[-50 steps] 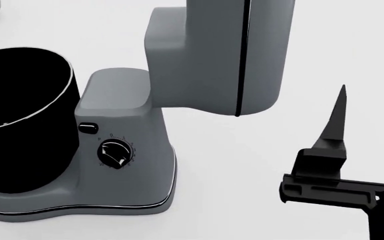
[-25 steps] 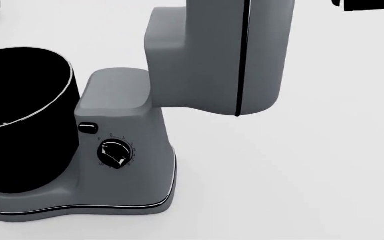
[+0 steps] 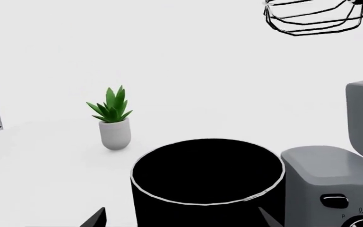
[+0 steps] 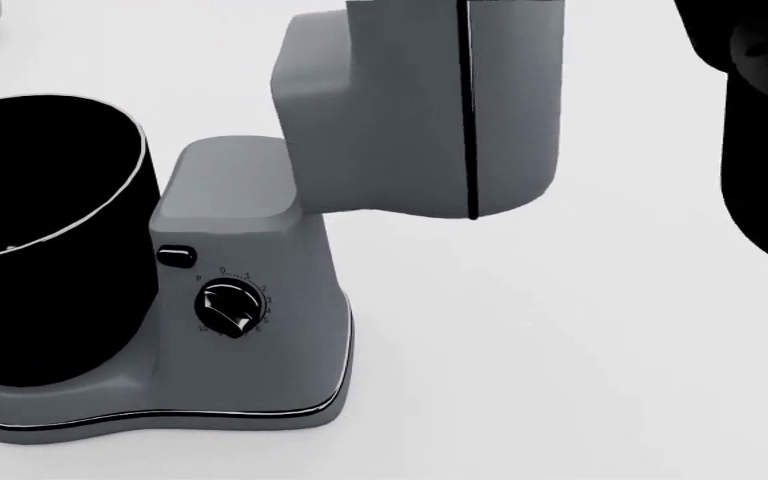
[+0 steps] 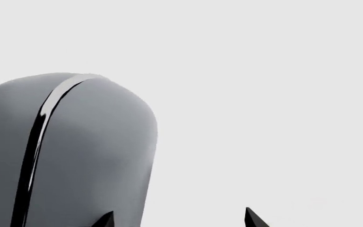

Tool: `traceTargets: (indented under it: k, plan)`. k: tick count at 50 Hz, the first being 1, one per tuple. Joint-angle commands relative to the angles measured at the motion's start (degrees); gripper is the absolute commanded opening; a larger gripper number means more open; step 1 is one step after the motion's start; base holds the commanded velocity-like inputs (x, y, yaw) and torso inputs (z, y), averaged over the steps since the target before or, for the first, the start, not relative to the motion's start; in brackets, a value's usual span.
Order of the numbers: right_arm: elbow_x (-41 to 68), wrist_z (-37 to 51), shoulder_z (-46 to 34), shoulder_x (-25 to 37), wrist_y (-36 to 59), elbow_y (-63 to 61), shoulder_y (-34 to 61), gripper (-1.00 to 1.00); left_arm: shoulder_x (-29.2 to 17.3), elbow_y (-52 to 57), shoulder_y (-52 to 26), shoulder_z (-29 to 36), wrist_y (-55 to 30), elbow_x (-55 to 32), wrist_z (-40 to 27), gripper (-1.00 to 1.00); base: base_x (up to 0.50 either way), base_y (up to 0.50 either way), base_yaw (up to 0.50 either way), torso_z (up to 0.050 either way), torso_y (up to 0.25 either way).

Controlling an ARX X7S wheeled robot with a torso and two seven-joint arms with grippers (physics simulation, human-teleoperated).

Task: Close the stand mixer head.

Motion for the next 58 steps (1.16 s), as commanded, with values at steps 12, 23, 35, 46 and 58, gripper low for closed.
traceTargets:
  k: [12, 23, 35, 46, 58]
  plan:
    - [2.4, -14.0, -8.2, -13.0, -3.2, 11.1, -3.8, 1.0, -3.4, 0.0, 3.4, -0.7, 4.3, 0.4, -0.9, 1.0, 0.01, 0.0, 0.0, 0.0, 0.0]
    - [1.8, -15.0, -14.1, -20.1, -2.7, 13.1, -7.5, 1.0, -6.1, 0.3, 11.7, -6.5, 9.5, 1.5, -0.2, 1.0, 0.0, 0.0, 0.0, 0.0, 0.0]
    - [6.7, -17.7, -18.9, -31.7, 3.3, 25.8, -6.2, 1.0, -8.4, 0.4, 20.7, -12.7, 15.0, 2.2, -0.1, 1.0, 0.0, 0.0, 0.0, 0.0, 0.0]
    - [8.3, -15.5, -18.0, -33.7, 1.9, 29.1, -5.5, 1.0, -10.5, 0.0, 30.3, -17.9, 21.2, 4.1, 0.1, 1.0, 0.01, 0.01, 0.01, 0.0, 0.0]
    - [14.7, -9.1, -11.5, -29.1, 0.4, 22.8, -7.8, 1.0, -12.0, -0.6, 26.9, -12.3, 22.3, 5.1, -1.1, 1.0, 0.0, 0.0, 0.01, 0.0, 0.0]
